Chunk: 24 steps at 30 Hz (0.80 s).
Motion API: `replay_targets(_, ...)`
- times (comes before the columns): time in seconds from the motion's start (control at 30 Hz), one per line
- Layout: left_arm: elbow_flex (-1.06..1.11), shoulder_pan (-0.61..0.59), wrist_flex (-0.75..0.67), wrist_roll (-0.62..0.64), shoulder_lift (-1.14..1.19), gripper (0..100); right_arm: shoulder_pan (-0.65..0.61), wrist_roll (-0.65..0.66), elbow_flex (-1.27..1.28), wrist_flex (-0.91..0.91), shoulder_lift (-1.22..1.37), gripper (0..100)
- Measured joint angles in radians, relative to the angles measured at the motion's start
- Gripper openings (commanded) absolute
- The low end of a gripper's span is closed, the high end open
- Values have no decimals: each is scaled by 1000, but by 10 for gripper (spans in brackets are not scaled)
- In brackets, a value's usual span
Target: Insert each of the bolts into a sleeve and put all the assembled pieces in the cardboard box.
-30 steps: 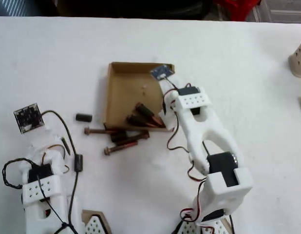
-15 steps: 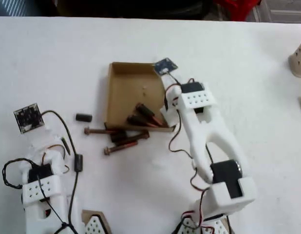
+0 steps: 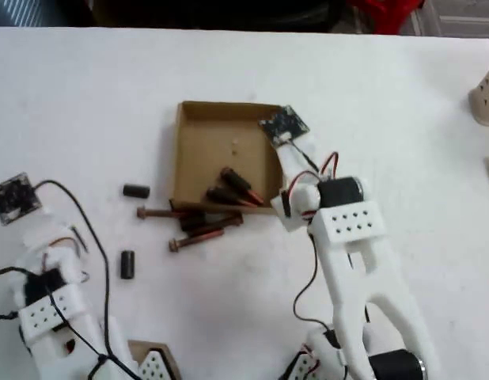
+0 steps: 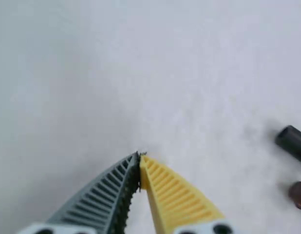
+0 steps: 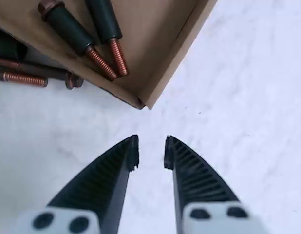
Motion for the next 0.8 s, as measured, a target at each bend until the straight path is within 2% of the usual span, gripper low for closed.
replay_targets(0.2,-282,-256,178,-61,12,31,-212,0,118,-23,-21,80)
replay_targets(0.37,-456,-292,348,-97,172,30,-376,-3,124,-23,-52,16)
replay_targets(0.43,-470,-292,384,-100,269,28,-453,-48,132,-23,-74,23)
replay_targets(0.6,-445,-327,331,-52,505,30,-661,-245,155,-104,-87,32)
replay_targets(0.8,-417,-391,209,-5,618,30,-806,-293,190,-338,-23,32)
